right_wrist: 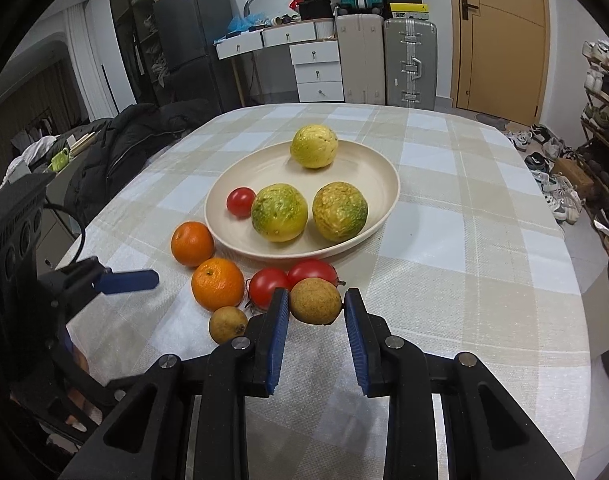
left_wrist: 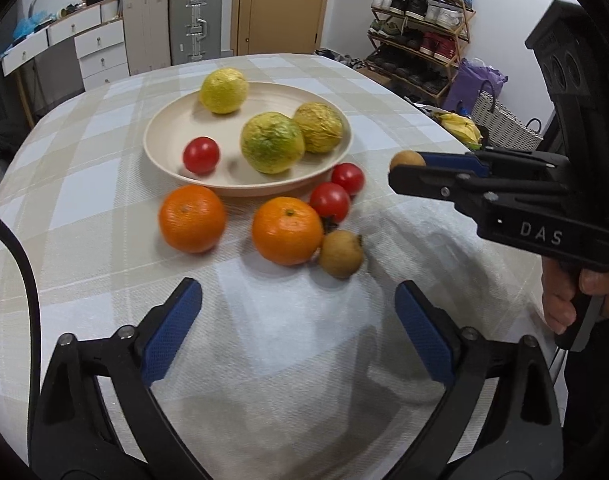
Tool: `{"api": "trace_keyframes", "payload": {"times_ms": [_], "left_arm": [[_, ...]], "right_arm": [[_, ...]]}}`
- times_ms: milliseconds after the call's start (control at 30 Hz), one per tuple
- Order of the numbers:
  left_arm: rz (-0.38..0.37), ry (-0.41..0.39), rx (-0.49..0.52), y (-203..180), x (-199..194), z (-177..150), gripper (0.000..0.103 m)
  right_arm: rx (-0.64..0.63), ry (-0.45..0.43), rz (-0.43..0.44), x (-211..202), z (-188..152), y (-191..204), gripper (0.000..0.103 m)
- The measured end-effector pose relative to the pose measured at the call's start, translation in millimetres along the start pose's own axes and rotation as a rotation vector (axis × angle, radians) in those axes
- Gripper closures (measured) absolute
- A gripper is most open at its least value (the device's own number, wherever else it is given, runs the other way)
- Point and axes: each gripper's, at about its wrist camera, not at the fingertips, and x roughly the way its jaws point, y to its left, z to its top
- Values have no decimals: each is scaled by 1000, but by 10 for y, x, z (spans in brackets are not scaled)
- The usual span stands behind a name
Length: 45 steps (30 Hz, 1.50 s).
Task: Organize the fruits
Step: 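Grasp another small brown fruit with the left tool while the right tool holds its fruit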
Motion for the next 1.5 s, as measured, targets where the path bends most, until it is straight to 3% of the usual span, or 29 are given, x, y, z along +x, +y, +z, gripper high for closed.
{"api": "trace_keyframes", "payload": {"times_ms": [200, 467, 733, 900, 1500], "left_arm": [[-56, 31, -17, -139, 81, -29, 41], [-60, 21, -20, -227, 117, -20, 58], [-42, 21, -16, -246, 154, 23, 65], [-50, 22, -45, -179, 169, 51, 80], [-72, -1, -16, -216, 60, -45, 83]], "right_arm": [[-2, -4, 3, -25, 14, -5, 74], [-3, -12, 5, -63, 11, 11, 74], [-5, -6, 4, -48, 3, 17, 74], [-11, -2, 7, -41, -6, 30, 74], [-15, -7, 7, -68, -1, 41, 74]]}}
